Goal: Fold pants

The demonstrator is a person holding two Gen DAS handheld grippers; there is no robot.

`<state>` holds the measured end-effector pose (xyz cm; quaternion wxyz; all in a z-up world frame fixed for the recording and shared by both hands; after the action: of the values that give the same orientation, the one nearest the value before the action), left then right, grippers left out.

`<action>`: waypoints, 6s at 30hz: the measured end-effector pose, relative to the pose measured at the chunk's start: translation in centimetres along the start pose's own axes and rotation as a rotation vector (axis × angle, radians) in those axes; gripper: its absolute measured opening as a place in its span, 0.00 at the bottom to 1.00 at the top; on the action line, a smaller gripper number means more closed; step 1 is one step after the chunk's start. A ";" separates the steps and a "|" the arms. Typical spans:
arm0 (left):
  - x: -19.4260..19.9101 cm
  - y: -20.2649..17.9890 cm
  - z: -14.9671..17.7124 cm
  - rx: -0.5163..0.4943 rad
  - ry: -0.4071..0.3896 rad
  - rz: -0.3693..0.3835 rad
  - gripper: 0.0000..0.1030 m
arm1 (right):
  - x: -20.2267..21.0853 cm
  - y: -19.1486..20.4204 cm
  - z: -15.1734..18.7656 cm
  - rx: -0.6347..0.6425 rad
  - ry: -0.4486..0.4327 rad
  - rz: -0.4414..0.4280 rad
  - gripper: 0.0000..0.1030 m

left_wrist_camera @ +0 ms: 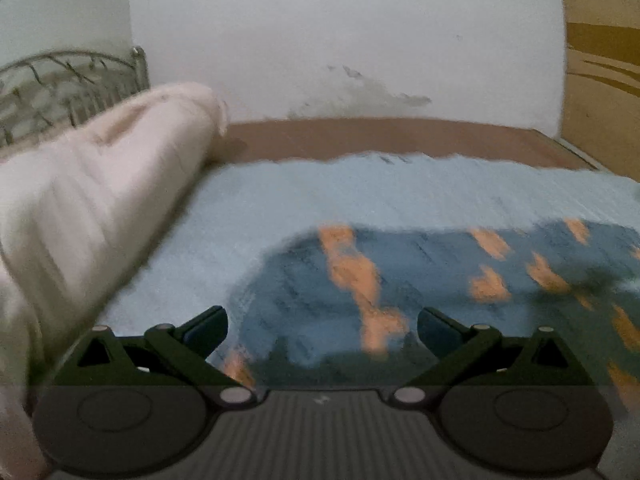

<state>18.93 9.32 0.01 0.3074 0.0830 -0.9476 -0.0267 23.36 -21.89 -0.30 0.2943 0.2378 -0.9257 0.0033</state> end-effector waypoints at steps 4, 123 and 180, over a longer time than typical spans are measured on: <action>-4.6 2.8 -4.5 -0.023 -0.034 -0.049 1.00 | -4.9 -2.9 -3.4 0.137 0.050 0.001 0.99; -4.0 2.6 3.8 -0.314 -0.092 0.275 0.00 | -3.1 5.9 1.9 0.450 0.138 0.006 0.01; -3.3 5.6 5.3 -0.027 -0.013 0.250 0.99 | -2.3 9.6 5.6 0.327 0.175 -0.053 0.81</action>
<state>17.65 15.37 -5.58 0.3035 -0.0398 -0.9520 -0.0014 17.73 -13.18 -4.94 0.3312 0.3057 -0.8770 0.1668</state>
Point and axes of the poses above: each gripper's, at about its wrist camera, not at the fingertips, and x roughly against the way its jaws point, y to its left, z to its underside, the point moved 5 cm from there along -x, roughly the way its jaws point
